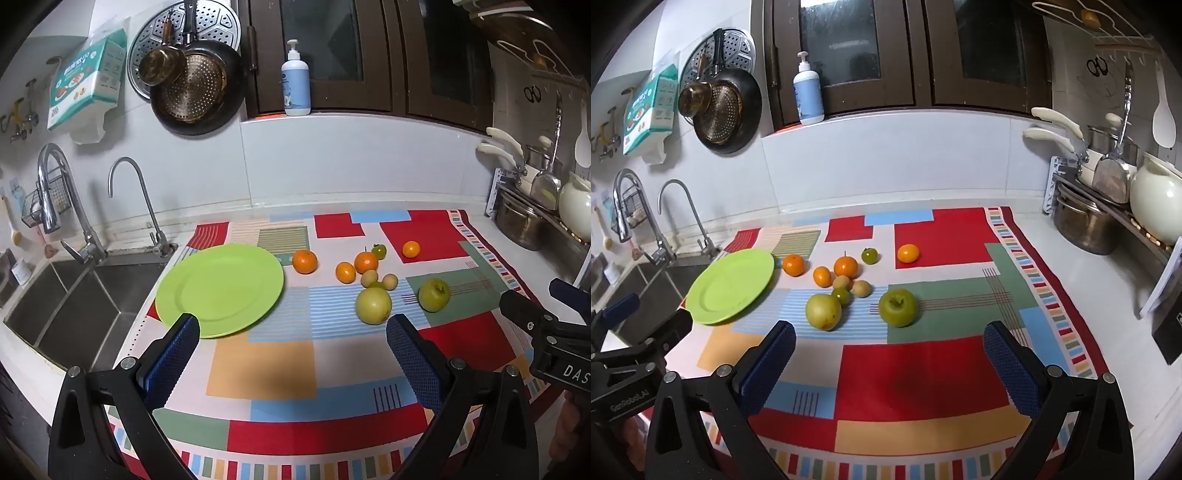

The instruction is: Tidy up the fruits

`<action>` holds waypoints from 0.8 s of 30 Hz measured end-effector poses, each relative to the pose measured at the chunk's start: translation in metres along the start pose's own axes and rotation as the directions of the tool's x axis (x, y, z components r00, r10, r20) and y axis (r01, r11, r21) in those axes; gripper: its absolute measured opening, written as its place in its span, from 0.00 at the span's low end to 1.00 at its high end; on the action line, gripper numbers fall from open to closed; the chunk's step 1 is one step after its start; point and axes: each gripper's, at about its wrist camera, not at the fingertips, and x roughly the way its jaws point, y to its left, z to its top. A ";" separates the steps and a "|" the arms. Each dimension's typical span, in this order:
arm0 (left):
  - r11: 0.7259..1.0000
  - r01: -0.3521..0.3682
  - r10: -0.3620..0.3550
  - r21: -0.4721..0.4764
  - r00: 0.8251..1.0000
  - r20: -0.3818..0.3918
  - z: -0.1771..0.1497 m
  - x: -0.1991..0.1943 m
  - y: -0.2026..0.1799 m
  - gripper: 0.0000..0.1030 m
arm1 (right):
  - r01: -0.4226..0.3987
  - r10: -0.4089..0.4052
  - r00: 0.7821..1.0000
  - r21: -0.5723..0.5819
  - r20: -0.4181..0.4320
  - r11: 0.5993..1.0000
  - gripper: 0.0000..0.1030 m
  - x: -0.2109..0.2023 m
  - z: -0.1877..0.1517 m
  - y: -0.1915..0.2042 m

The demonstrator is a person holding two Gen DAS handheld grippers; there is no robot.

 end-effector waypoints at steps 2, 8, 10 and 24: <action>1.000 0.014 -0.014 0.003 1.000 -0.006 -0.001 -0.001 -0.001 1.00 | 0.005 -0.005 1.000 -0.002 0.006 1.000 0.99 -0.001 0.000 0.000; 0.999 0.035 -0.035 -0.001 0.999 -0.013 0.004 0.004 -0.001 1.00 | 0.012 -0.012 1.000 -0.012 0.018 1.000 0.99 0.000 -0.003 0.000; 0.999 0.034 -0.034 0.005 0.999 0.000 0.005 0.002 0.000 1.00 | 0.019 -0.019 1.000 -0.009 0.010 1.000 0.99 -0.002 0.001 0.003; 1.000 0.023 -0.023 0.007 1.000 0.021 0.006 -0.002 0.001 1.00 | 0.011 -0.011 1.000 -0.008 0.012 1.000 0.99 0.000 0.003 0.003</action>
